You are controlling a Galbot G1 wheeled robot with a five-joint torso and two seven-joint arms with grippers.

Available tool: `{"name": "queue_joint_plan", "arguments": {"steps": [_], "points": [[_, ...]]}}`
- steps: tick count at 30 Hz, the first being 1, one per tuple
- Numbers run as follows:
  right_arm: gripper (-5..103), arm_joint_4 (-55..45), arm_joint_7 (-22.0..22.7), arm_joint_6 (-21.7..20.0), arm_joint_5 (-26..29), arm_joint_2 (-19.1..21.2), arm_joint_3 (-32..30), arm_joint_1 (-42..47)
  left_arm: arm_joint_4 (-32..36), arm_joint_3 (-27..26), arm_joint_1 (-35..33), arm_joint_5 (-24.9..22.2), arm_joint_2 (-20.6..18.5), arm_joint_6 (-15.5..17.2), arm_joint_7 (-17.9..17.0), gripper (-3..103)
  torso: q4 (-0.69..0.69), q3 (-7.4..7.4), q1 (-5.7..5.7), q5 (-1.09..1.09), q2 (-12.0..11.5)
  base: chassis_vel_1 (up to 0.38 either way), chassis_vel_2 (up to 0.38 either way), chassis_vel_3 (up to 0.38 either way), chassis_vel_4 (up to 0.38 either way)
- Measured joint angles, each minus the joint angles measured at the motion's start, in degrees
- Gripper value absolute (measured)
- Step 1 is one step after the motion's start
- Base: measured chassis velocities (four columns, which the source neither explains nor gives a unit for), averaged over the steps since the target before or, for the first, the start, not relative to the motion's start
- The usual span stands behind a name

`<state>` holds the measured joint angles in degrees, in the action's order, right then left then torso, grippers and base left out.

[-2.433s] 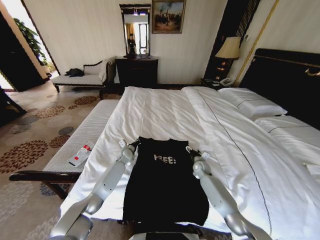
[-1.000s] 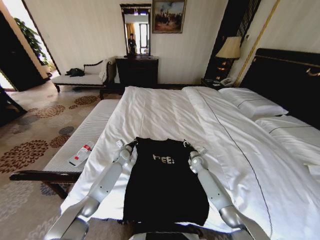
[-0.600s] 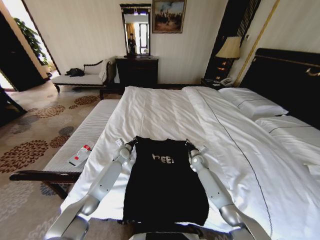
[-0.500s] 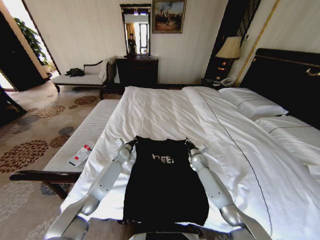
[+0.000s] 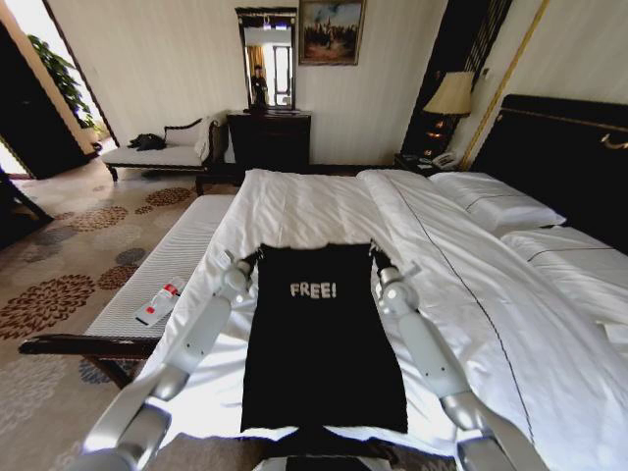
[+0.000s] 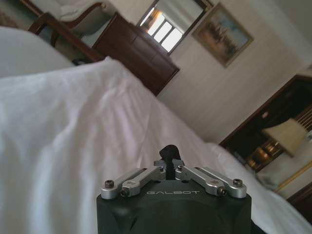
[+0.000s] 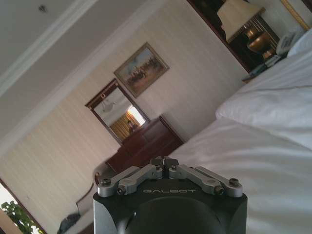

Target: Fold the clothes on the bed.

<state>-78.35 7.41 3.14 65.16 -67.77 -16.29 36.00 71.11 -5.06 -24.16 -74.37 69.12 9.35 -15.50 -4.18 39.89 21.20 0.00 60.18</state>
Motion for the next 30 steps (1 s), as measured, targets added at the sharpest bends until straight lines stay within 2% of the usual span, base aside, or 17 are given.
{"name": "queue_joint_plan", "arguments": {"steps": [5, 10, 13, 14, 17, 19, 21, 23, 24, 27, 28, 30], "points": [[1, -1.58, 0.91, 0.93, 2.36, 1.97, 1.57, -3.54, -0.5, 0.64, 4.63, -2.06, -1.16, -1.28, 2.36, 3, -0.01, 0.0, 0.01, 0.0, 0.0, 0.0, 0.0, 0.0, 0.0], [1, -3.81, 0.88, 2.18, 3.49, 4.29, 2.34, -4.45, 3.11, 0.78, 4.03, -3.38, -2.88, -3.07, 4.33, 3, -0.01, 0.0, 0.0, 0.01, 0.01, 0.0, 0.0, 0.0, 0.0], [1, -7.74, -0.41, 3.72, 2.32, 5.87, 1.96, -1.6, 8.78, 0.46, -1.96, -3.38, -5.03, -6.19, 7.0, 3, -0.01, 0.0, 0.01, 0.01, 0.01, 0.0, 0.0, 0.0, 0.0], [1, -7.74, -0.41, 3.72, 2.32, 5.87, 1.96, -1.6, 8.78, 0.46, -1.96, -3.38, -5.03, -6.19, 7.0, 3, -0.01, 0.0, 0.01, 0.01, 0.01, 0.0, 0.0, 0.0, 0.0], [1, -13.76, -1.59, 4.28, 1.68, 7.3, 0.81, 3.74, 14.8, -0.54, -10.01, -2.53, -7.26, -9.59, 9.64, 3, -0.01, -0.01, 0.0, -0.04, 0.01, 0.0, 0.0, 0.0, 0.0], [1, -16.35, -1.64, 4.31, 1.31, 7.55, 0.13, 7.45, 17.65, -1.27, -14.22, -1.75, -8.38, -11.25, 10.68, 3, 0.0, -0.01, -0.02, 0.0, 0.01, 0.0, 0.0, 0.0, 0.0], [1, -16.94, -1.64, 4.31, 1.12, 7.56, -0.05, 8.37, 18.37, -1.49, -15.35, -1.55, -8.61, -11.52, 10.87, 3, -0.01, -0.02, -0.02, 0.01, 0.01, 0.0, 0.0, 0.0, 0.0], [1, -21.64, -0.89, 4.21, -1.36, 7.32, -2.45, 16.44, 24.25, -3.26, -24.88, 0.42, -10.63, -12.69, 11.64, 3, 0.01, -0.01, -0.03, 0.0, 0.01, 0.0, 0.0, 0.0, 0.0], [1, -23.59, -0.34, 3.98, -2.16, 7.22, -4.3, 19.28, 25.7, -3.3, -26.93, 0.84, -10.96, -12.88, 11.81, 3, 0.05, -0.01, -0.03, 0.03, 0.01, 0.0, 0.0, 0.0, 0.0], [1, -26.29, 0.38, 3.68, -3.28, 7.08, -7.84, 23.52, 26.8, -2.65, -28.34, 1.05, -11.1, -13.11, 12.03, 3, 0.05, -0.02, -0.03, 0.01, 0.02, 0.0, 0.0, 0.0, 0.0], [1, -28.59, 1.09, 3.52, -4.96, 6.64, -11.35, 29.37, 28.7, -2.24, -30.26, 0.97, -11.21, -13.13, 12.16, 3, -0.13, -0.03, -0.03, -0.06, 0.02, 0.0, 0.0, 0.0, 0.0], [1, -29.04, 1.27, 3.48, -5.77, 6.3, -12.15, 31.74, 30.22, -2.32, -32.0, 1.04, -11.37, -13.09, 12.16, 3, -0.11, -0.02, -0.03, 0.0, 0.02, -0.032, -0.007, -0.06, -0.03]]}}
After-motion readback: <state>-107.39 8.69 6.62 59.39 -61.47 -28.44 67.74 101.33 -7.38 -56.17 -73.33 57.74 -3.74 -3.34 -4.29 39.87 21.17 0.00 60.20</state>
